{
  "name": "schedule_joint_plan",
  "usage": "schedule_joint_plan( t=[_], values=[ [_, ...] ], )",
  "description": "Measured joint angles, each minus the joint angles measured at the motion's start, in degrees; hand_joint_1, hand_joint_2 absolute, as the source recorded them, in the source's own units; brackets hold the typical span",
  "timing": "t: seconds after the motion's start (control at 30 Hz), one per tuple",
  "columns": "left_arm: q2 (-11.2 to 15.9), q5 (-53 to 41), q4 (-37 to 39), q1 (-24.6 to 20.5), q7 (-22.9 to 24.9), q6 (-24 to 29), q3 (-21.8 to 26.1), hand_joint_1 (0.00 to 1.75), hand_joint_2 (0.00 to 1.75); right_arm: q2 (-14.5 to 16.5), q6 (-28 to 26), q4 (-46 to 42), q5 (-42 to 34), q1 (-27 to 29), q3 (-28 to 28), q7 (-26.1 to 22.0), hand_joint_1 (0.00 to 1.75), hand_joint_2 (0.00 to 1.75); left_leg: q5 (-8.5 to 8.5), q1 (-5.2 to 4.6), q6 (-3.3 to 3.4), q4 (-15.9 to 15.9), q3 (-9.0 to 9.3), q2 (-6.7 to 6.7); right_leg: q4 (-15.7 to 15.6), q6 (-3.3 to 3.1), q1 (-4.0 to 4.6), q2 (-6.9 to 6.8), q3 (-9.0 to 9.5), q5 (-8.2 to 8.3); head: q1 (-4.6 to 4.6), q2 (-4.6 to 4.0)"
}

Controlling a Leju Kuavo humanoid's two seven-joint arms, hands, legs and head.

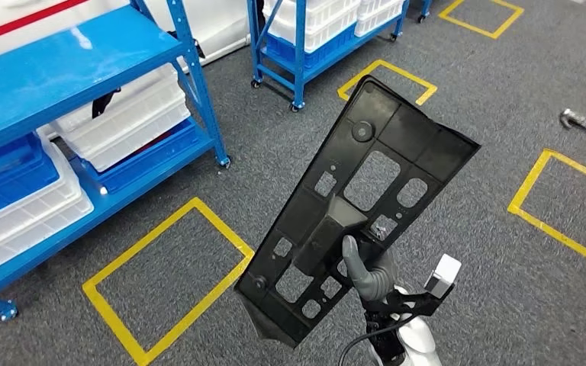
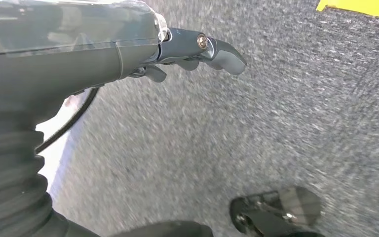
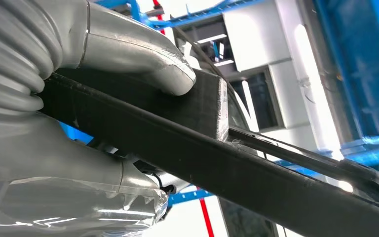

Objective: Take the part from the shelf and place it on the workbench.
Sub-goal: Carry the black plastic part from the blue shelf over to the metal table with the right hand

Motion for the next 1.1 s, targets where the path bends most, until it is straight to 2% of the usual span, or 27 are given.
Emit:
schedule_joint_plan(
  t=[0.07,0.13,0.17,0.23,0.27,0.3,0.33,0.4,0.43,0.47,0.5,0.57,0.63,0.67,0.73,0.77,0.8,0.83,0.87,0.93,0.97,1.0,1.03,1.1],
  values=[
    [0.33,-0.85,0.00,0.05,0.85,0.11,-0.81,0.00,1.75,0.23,0.37,0.62,-0.26,-0.01,-0.06,-0.49,1.75,1.75,-0.32,-0.03,-0.54,0.13,0.00,0.72,-0.29,-0.71,0.01,0.87,-0.12,0.13,-0.03,0.00],
    [0.61,-1.48,0.00,0.01,1.37,0.19,-1.48,0.00,1.75,0.32,0.70,1.12,-0.54,-0.06,-0.16,-0.77,1.75,1.75,-1.93,0.15,-1.11,2.00,-0.62,-0.07,-0.64,-1.41,-0.12,1.71,0.02,0.35,-0.03,0.00],
    [0.72,-1.79,0.00,-0.01,1.47,0.32,-1.77,0.00,1.75,0.41,0.85,1.38,-0.73,-0.09,-0.22,-0.91,1.75,1.75,-3.50,0.27,-1.33,4.60,-1.74,-0.88,-0.76,-1.69,-0.19,2.08,0.10,0.43,-0.05,0.00],
    [0.86,-2.32,0.00,-0.07,1.59,0.70,-2.34,0.00,1.75,0.56,1.05,2.05,-1.22,-0.14,-0.32,-1.16,1.75,1.75,-6.87,0.41,-1.54,12.00,-5.12,-1.99,-0.75,-2.00,-0.09,2.95,0.08,0.47,-0.07,0.00],
    [0.91,-2.56,0.00,-0.09,1.64,0.92,-2.63,0.00,1.75,0.61,1.09,2.48,-1.44,-0.13,-0.39,-1.23,1.75,1.75,-7.68,0.45,-1.57,14.99,-6.61,-2.11,-0.73,-2.03,-0.03,3.44,0.08,0.47,-0.06,0.00],
    [0.95,-2.73,0.00,-0.11,1.61,1.06,-2.87,0.00,1.75,0.61,1.09,2.92,-1.57,-0.12,-0.49,-1.26,1.75,1.75,-7.43,0.46,-1.54,16.20,-7.33,-2.14,-0.69,-2.04,0.02,3.98,0.10,0.48,-0.06,0.00],
    [0.97,-3.00,0.00,-0.17,1.42,1.16,-3.10,0.00,1.75,0.61,1.06,3.37,-1.62,-0.14,-0.63,-1.24,1.75,1.75,-6.10,0.47,-1.42,15.26,-7.08,-2.22,-0.63,-2.04,0.05,4.53,0.13,0.48,-0.06,0.00],
    [0.99,-3.85,0.00,-0.55,0.71,1.30,-3.72,0.00,1.75,0.64,0.99,4.52,-1.58,-0.44,-0.91,-1.14,1.75,1.75,-1.84,0.49,-0.94,8.28,-4.21,-3.38,-0.48,-2.00,0.00,5.52,0.15,0.50,-0.05,0.00],
    [0.98,-4.38,0.00,-0.88,0.37,1.41,-4.15,0.00,1.75,0.68,0.96,5.41,-1.52,-0.83,-1.04,-1.10,1.75,1.75,-0.34,0.50,-0.72,4.68,-2.70,-4.30,-0.37,-1.88,0.02,5.97,0.05,0.56,-0.04,-0.01],
    [0.94,-4.83,0.00,-1.29,0.17,1.55,-4.60,0.00,1.75,0.74,0.97,6.43,-1.47,-1.28,-1.15,-1.10,1.75,1.75,0.44,0.48,-0.55,2.19,-1.65,-5.09,-0.30,-1.65,-0.03,6.37,-0.14,0.69,-0.04,-0.01],
    [0.89,-5.16,0.00,-1.69,0.08,1.69,-5.03,0.00,1.75,0.80,0.97,7.50,-1.40,-1.69,-1.25,-1.15,1.75,1.75,0.53,0.41,-0.41,1.01,-1.20,-5.57,-0.32,-1.35,-0.09,6.72,-0.36,0.87,-0.03,-0.01],
    [0.68,-5.46,0.00,-2.31,-0.13,1.92,-5.71,0.00,1.75,0.86,0.45,9.28,-0.83,-2.19,-1.37,-1.30,1.75,1.75,0.70,0.37,0.00,0.36,-1.00,-5.16,-0.53,-0.59,-0.16,7.37,-0.68,1.29,-0.02,0.00],
    [0.49,-5.54,0.00,-2.58,-0.54,2.12,-6.23,0.00,1.75,0.87,-1.66,10.86,1.14,-2.76,-1.43,-1.44,1.75,1.75,1.33,0.55,0.70,-0.43,-0.85,-4.29,0.32,-0.03,-0.12,6.50,-1.18,0.51,0.07,0.00],
    [0.43,-5.56,0.00,-2.67,-0.79,2.21,-6.45,0.00,1.75,0.87,-3.61,11.72,2.85,-3.28,-1.43,-1.52,1.75,1.75,1.61,0.64,1.00,-0.79,-0.81,-3.78,2.20,0.19,-0.10,5.63,-2.05,-0.81,0.13,0.00],
    [0.29,-5.47,0.00,-2.78,-1.20,2.40,-6.77,0.00,1.75,0.88,-9.34,13.59,7.57,-4.35,-1.31,-1.73,1.75,1.75,1.79,0.52,1.26,-0.93,-0.92,-2.76,8.88,0.57,-0.29,4.05,-5.00,-4.48,0.23,0.00],
    [0.20,-5.42,0.00,-2.79,-1.31,2.49,-6.89,0.00,1.75,0.89,-12.81,14.55,10.26,-4.70,-1.22,-1.82,1.75,1.75,1.78,0.47,1.29,-0.90,-0.98,-2.27,12.13,0.76,-0.42,3.78,-6.40,-5.74,0.23,0.00],
    [0.08,-5.39,0.00,-2.78,-1.36,2.57,-7.01,0.00,1.75,0.88,-16.39,15.41,12.98,-4.85,-1.13,-1.80,1.75,1.75,1.76,0.46,1.30,-0.86,-1.00,-1.81,13.89,0.92,-0.55,3.62,-7.08,-6.03,0.24,0.00],
    [-0.07,-5.41,0.00,-2.75,-1.36,2.64,-7.14,0.00,1.75,0.88,-19.87,16.10,15.59,-4.89,-1.04,-1.58,1.75,1.75,1.71,0.46,1.28,-0.80,-1.00,-1.37,13.45,1.03,-0.67,3.45,-6.69,-5.21,0.24,0.00],
    [-0.24,-5.48,0.00,-2.69,-1.36,2.67,-7.28,0.00,1.75,0.88,-23.13,16.58,18.06,-4.86,-0.92,-1.23,1.75,1.75,1.62,0.47,1.21,-0.72,-0.97,-0.97,10.89,1.07,-0.77,3.15,-5.24,-3.56,0.24,0.00],
    [-0.63,-5.81,0.00,-2.50,-1.36,2.69,-7.62,0.00,1.75,0.89,-28.88,17.03,22.54,-4.74,-0.48,-0.29,1.75,1.75,1.31,0.34,0.84,-0.45,-0.94,-0.23,3.28,0.86,-0.57,1.52,-1.29,-0.64,0.24,0.00],
    [-0.79,-5.97,0.00,-2.36,-1.36,2.69,-7.80,0.00,1.75,0.89,-30.93,17.10,24.15,-4.60,-0.21,0.04,1.75,1.75,1.15,0.22,0.57,-0.31,-0.97,0.12,0.67,0.61,-0.38,0.83,-0.02,-0.02,0.20,0.00],
    [-0.91,-6.12,0.00,-2.21,-1.36,2.69,-8.00,0.00,1.75,0.89,-32.39,17.12,25.31,-4.40,0.03,0.31,1.75,1.75,1.03,0.10,0.29,-0.19,-1.01,0.48,-0.68,0.34,-0.16,0.42,0.54,0.03,0.16,0.00],
    [-0.98,-6.20,0.00,-2.08,-1.36,2.69,-8.16,0.00,1.75,0.89,-33.19,17.15,25.92,-4.11,0.20,0.48,1.75,1.75,0.97,0.01,0.00,-0.15,-1.03,0.86,-0.90,0.05,0.08,0.54,0.55,-0.09,0.13,0.00],
    [-1.14,-6.33,0.00,-1.96,-1.36,2.72,-8.39,0.00,1.75,0.89,-33.82,17.14,26.35,-3.51,0.36,0.71,1.75,1.75,0.59,0.13,-0.62,0.05,-0.93,1.29,-1.14,-0.57,0.01,1.49,0.52,0.12,0.10,0.00]
  ],
)
